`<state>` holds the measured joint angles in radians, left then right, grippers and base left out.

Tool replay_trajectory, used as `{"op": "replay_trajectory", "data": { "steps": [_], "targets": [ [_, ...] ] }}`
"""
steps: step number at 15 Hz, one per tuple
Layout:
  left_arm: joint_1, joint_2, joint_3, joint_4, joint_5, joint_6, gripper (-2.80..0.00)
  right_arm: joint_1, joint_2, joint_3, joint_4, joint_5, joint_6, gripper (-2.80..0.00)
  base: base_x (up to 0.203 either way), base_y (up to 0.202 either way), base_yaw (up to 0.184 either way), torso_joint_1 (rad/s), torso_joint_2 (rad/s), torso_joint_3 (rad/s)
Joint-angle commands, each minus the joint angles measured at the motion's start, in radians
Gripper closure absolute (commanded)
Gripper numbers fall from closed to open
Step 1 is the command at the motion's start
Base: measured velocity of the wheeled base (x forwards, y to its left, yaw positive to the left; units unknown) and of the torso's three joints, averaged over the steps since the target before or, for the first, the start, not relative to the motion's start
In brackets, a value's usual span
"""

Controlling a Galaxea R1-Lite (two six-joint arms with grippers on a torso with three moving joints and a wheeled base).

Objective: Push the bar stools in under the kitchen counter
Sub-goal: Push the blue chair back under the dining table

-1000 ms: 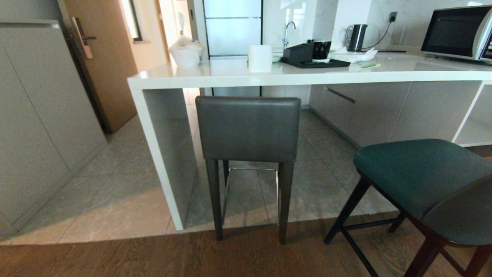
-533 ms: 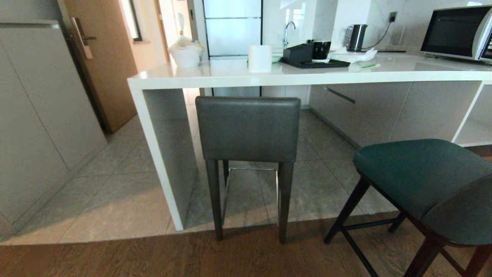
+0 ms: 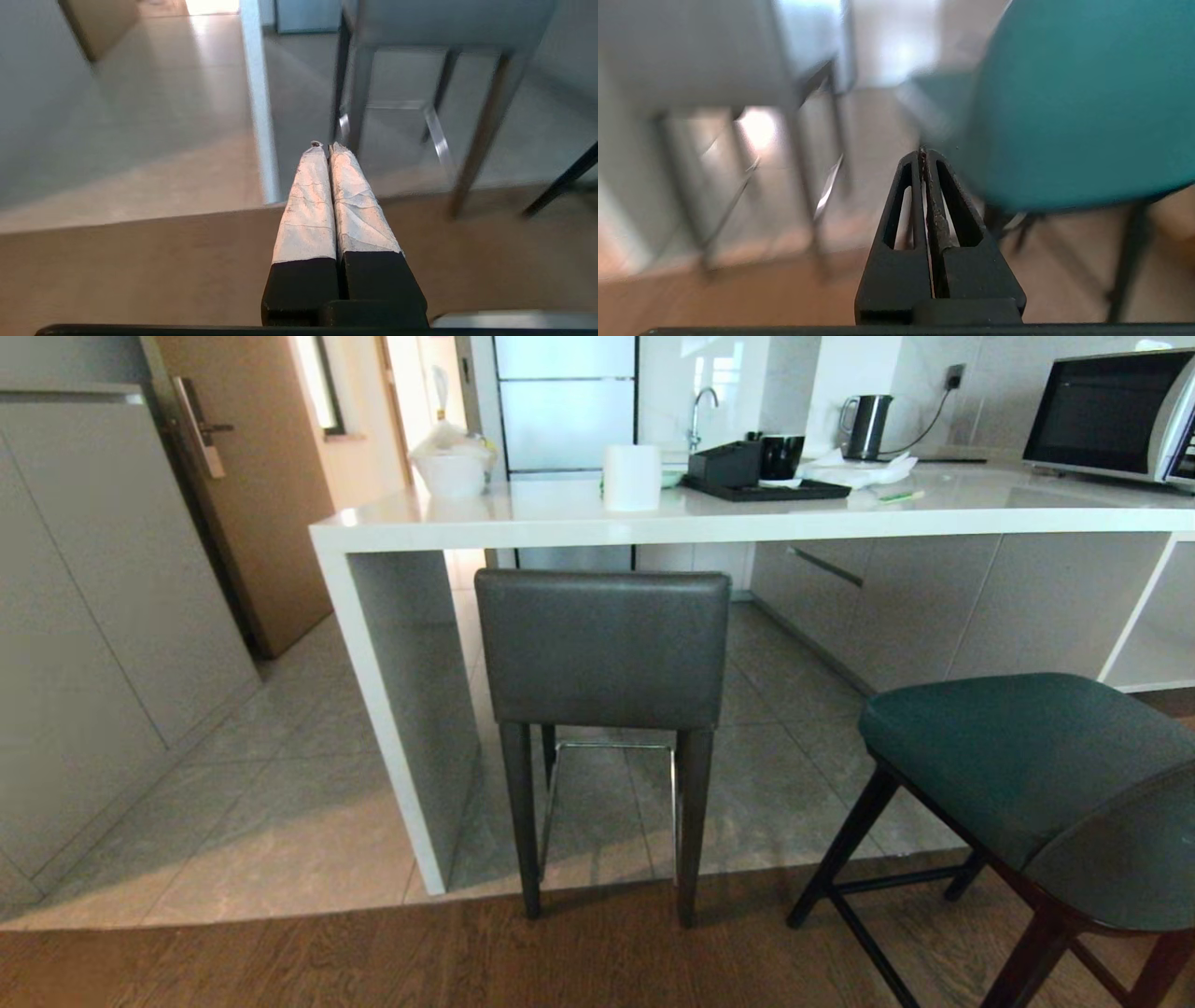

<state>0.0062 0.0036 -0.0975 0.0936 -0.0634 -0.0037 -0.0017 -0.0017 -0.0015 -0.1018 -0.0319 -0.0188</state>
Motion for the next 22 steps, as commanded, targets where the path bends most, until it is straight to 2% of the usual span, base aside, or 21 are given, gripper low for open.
{"op": "replay_trajectory", "data": {
  "steps": [1, 4, 7, 8, 10, 11, 14, 16, 18, 19, 22],
  "targets": [
    [0.000, -0.007, 0.009, 0.008, 0.000, -0.011, 0.00, 0.000, 0.000, 0.020, 0.070, 0.020, 0.003, 0.00, 0.000, 0.000, 0.000, 0.000, 0.00, 0.000],
    [0.000, -0.005, 0.028, 0.025, -0.005, 0.012, 0.00, 0.002, 0.000, 0.025, 0.037, 0.035, 0.008, 0.00, 0.000, 0.000, 0.000, 0.000, 0.00, 0.000],
    [0.000, -0.005, 0.031, 0.021, 0.005, -0.013, 0.00, 0.001, 0.001, 0.025, 0.037, 0.029, 0.013, 0.00, 0.000, 0.000, 0.000, 0.000, 0.00, 0.000],
    [-0.001, -0.005, 0.033, 0.021, 0.005, -0.074, 0.00, 0.002, 0.000, 0.021, 0.050, 0.035, 0.002, 0.00, 0.000, 0.000, 0.000, 0.000, 0.00, 0.000],
    [-0.002, -0.005, 0.039, 0.020, -0.026, -0.294, 0.00, 0.001, 0.000, 0.022, 0.046, 0.035, 0.000, 0.00, 0.000, 0.000, 0.000, 0.000, 0.00, 0.000],
    [-0.003, -0.005, 0.043, 0.011, -0.035, -0.325, 0.00, 0.000, 0.000, 0.026, 0.036, 0.035, -0.003, 0.00, 0.000, 0.000, 0.000, 0.000, 0.00, 0.000],
    [-0.003, -0.005, 0.050, -0.020, -0.043, -0.165, 0.00, 0.002, 0.001, 0.011, 0.081, 0.031, 0.005, 0.00, 0.000, 0.000, 0.000, 0.000, 0.00, 0.000],
    [-0.002, -0.005, 0.045, -0.021, -0.050, 0.035, 0.00, 0.000, 0.000, 0.016, 0.068, 0.018, 0.042, 0.00, 0.000, 0.000, 0.000, 0.000, 0.00, 0.000],
    [-0.003, -0.006, 0.049, -0.012, -0.038, 0.235, 0.00, 0.000, 0.000, 0.020, 0.051, 0.013, 0.043, 0.00, 0.000, 0.000, 0.000, 0.000, 0.00, 0.000],
    [-0.004, -0.006, 0.056, -0.009, -0.029, 0.278, 0.00, 0.000, 0.000, 0.020, 0.050, 0.013, 0.045, 0.00, 0.000, 0.000, 0.000, 0.000, 0.00, 0.000],
    [-0.003, -0.007, 0.042, 0.054, -0.017, 0.231, 0.00, 0.000, 0.000, 0.025, 0.028, 0.013, 0.046, 0.00, 0.000, 0.000, 0.000, 0.000, 0.00, 0.000]
  ]
}}
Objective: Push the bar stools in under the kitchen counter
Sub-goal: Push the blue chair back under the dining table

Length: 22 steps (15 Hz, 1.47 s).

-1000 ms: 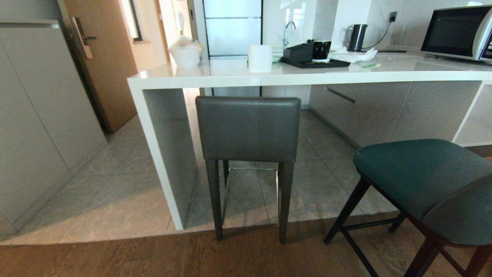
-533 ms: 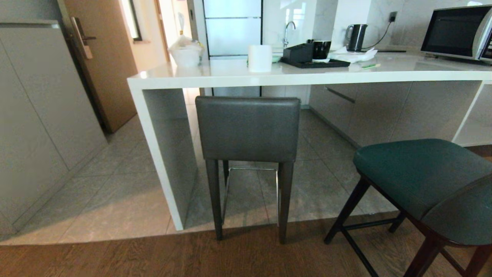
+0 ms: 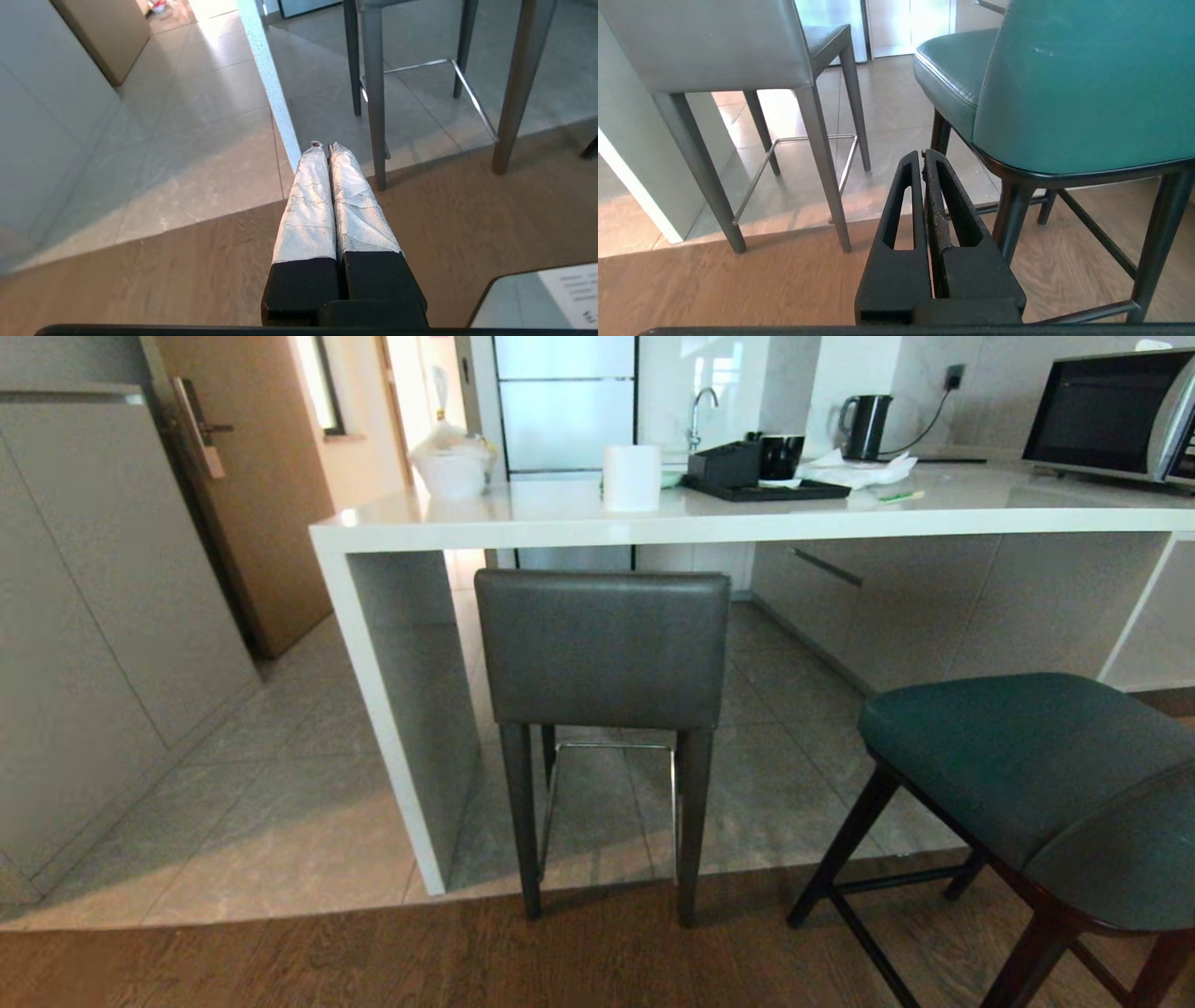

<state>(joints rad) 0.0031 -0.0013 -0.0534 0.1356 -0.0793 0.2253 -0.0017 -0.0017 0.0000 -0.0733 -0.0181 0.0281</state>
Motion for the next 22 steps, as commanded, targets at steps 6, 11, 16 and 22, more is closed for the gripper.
{"op": "replay_trajectory", "data": {
  "steps": [6, 11, 16, 22],
  "targets": [
    [0.000, -0.002, 0.001, 0.012, 0.051, -0.107, 0.00, 0.000, 0.000, 0.025, 0.000, -0.002, -0.001, 0.00, 0.000, 0.000, 0.000, 0.000, 0.00, 0.000],
    [0.000, -0.002, 0.001, 0.010, 0.041, -0.093, 0.00, 0.000, 0.000, 0.025, 0.000, -0.002, -0.001, 0.00, 0.000, 0.000, 0.000, 0.000, 0.00, 0.000],
    [-0.001, -0.002, 0.003, 0.010, 0.064, -0.160, 0.00, 0.000, 0.000, 0.025, 0.001, -0.002, 0.001, 0.00, 0.000, 0.000, 0.000, 0.000, 0.00, 0.000],
    [0.000, -0.003, 0.003, 0.001, 0.081, -0.224, 0.00, 0.000, 0.000, 0.025, 0.000, -0.002, 0.001, 0.00, -0.055, 0.000, -0.001, 0.002, 0.00, 0.001]
  ]
}}
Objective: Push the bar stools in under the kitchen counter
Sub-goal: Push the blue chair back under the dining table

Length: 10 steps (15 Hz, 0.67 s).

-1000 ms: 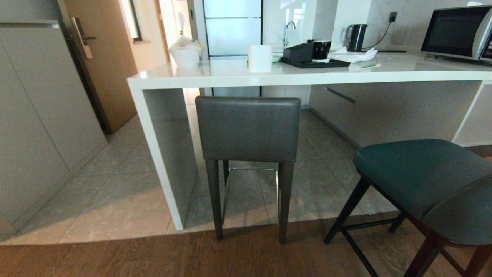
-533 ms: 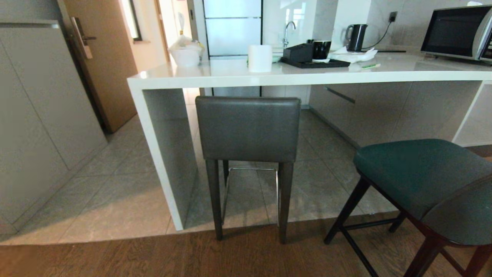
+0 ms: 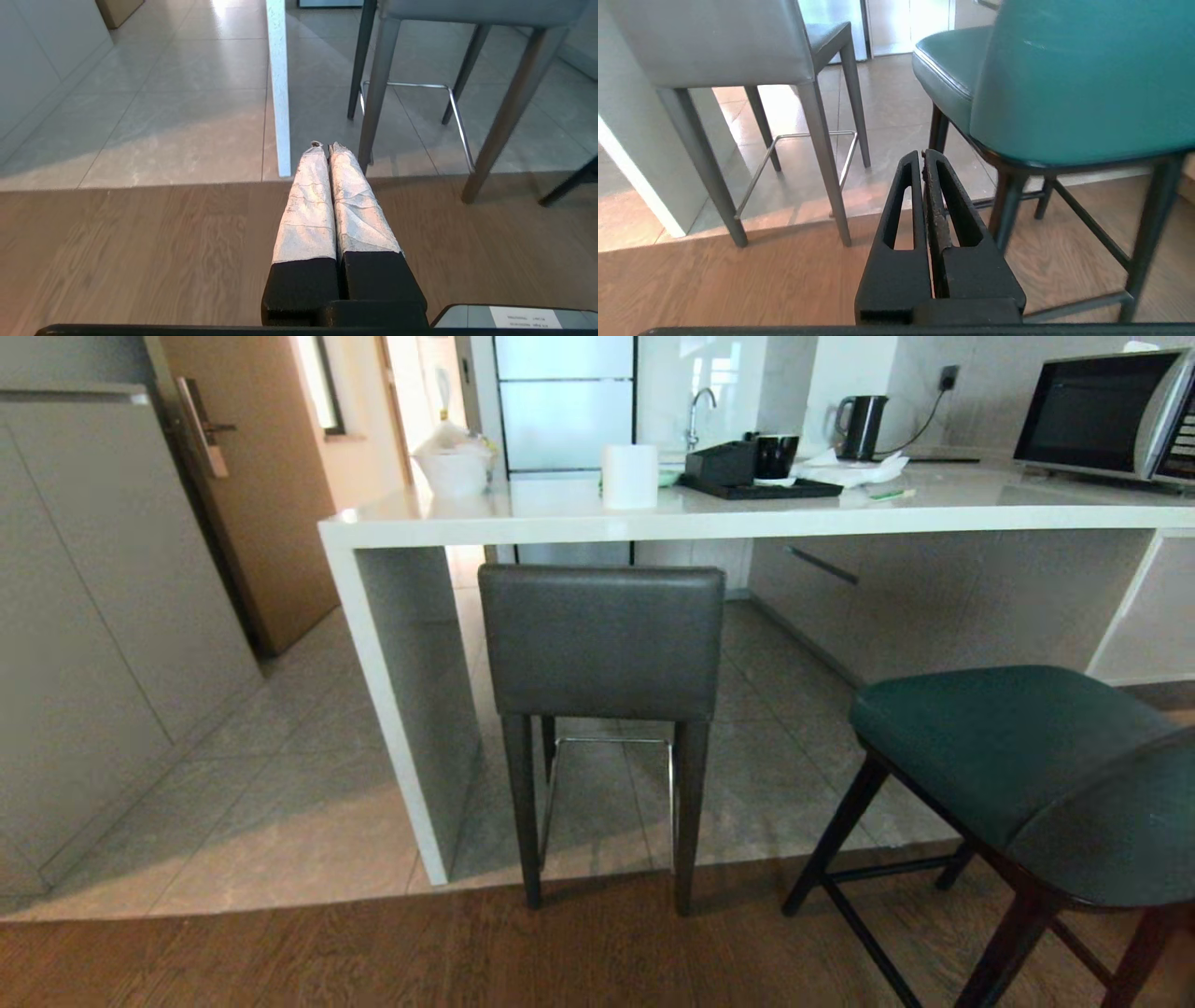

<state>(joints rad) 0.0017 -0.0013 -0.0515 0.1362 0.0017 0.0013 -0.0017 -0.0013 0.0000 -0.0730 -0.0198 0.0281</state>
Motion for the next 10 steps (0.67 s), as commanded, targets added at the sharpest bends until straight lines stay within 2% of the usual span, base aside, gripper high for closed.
{"op": "replay_trajectory", "data": {
  "steps": [1, 3, 10],
  "targets": [
    [0.004, -0.003, 0.002, -0.009, 0.000, 0.002, 0.00, 0.000, 0.000, 0.025, -0.001, 0.000, 0.000, 0.00, -0.206, 0.000, -0.005, 0.002, 0.01, -0.002],
    [0.003, -0.005, 0.002, -0.009, 0.000, 0.000, 0.00, 0.000, 0.000, 0.023, -0.001, 0.000, 0.000, 0.00, -0.135, 0.000, -0.005, 0.002, 0.01, 0.003],
    [0.003, -0.005, 0.007, -0.010, -0.002, 0.028, 0.00, 0.000, 0.000, 0.023, -0.001, 0.000, 0.000, 0.00, 0.000, 0.000, 0.000, 0.000, 0.00, 0.000]
  ]
}}
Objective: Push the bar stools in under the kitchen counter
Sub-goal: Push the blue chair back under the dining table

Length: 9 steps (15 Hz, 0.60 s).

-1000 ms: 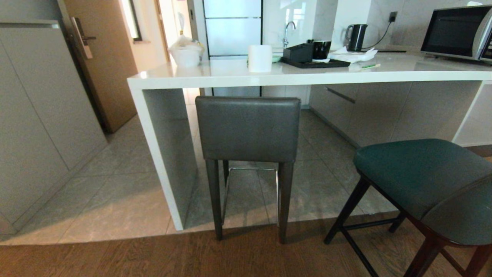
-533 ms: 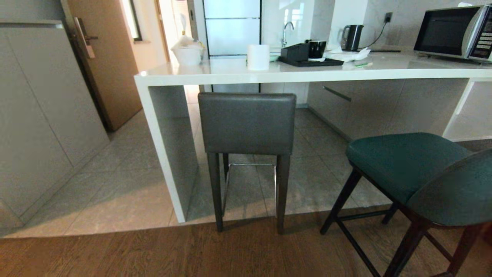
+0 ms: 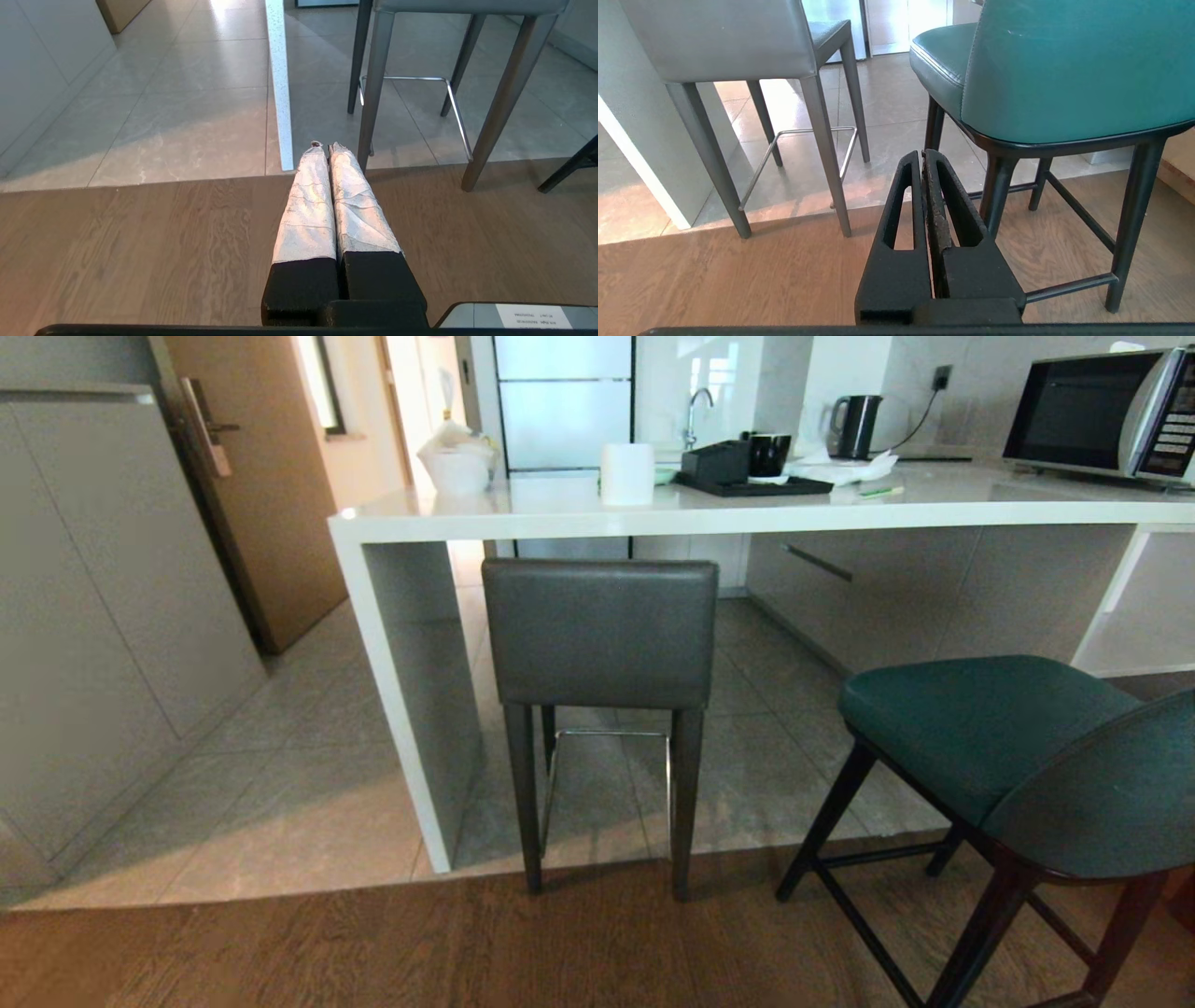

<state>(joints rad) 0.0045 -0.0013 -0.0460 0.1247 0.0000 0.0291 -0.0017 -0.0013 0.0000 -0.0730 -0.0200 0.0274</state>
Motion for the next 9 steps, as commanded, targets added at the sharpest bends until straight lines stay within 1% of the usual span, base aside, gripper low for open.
{"op": "replay_trajectory", "data": {
  "steps": [1, 6, 7, 9],
  "targets": [
    [0.000, -0.005, 0.001, 0.001, 0.000, 0.000, 0.00, 0.000, 0.000, 0.024, 0.000, 0.000, 0.000, 0.00, 0.000, 0.000, 0.000, 0.000, 0.00, 0.000],
    [0.002, -0.003, 0.001, 0.001, -0.005, 0.003, 0.00, 0.000, 0.000, 0.023, 0.000, 0.000, 0.000, 0.00, 0.000, 0.000, 0.000, 0.000, 0.00, 0.000],
    [0.003, -0.003, 0.001, 0.001, -0.005, 0.003, 0.00, 0.000, 0.000, 0.025, 0.001, 0.000, 0.000, 0.00, 0.001, -0.113, 0.011, 0.002, 0.00, 0.002],
    [0.002, -0.003, 0.001, 0.001, -0.004, 0.003, 0.00, 0.000, 0.000, 0.024, -0.001, 0.000, 0.000, 0.00, 0.000, -0.183, 0.002, 0.001, 0.00, 0.003]
  ]
}}
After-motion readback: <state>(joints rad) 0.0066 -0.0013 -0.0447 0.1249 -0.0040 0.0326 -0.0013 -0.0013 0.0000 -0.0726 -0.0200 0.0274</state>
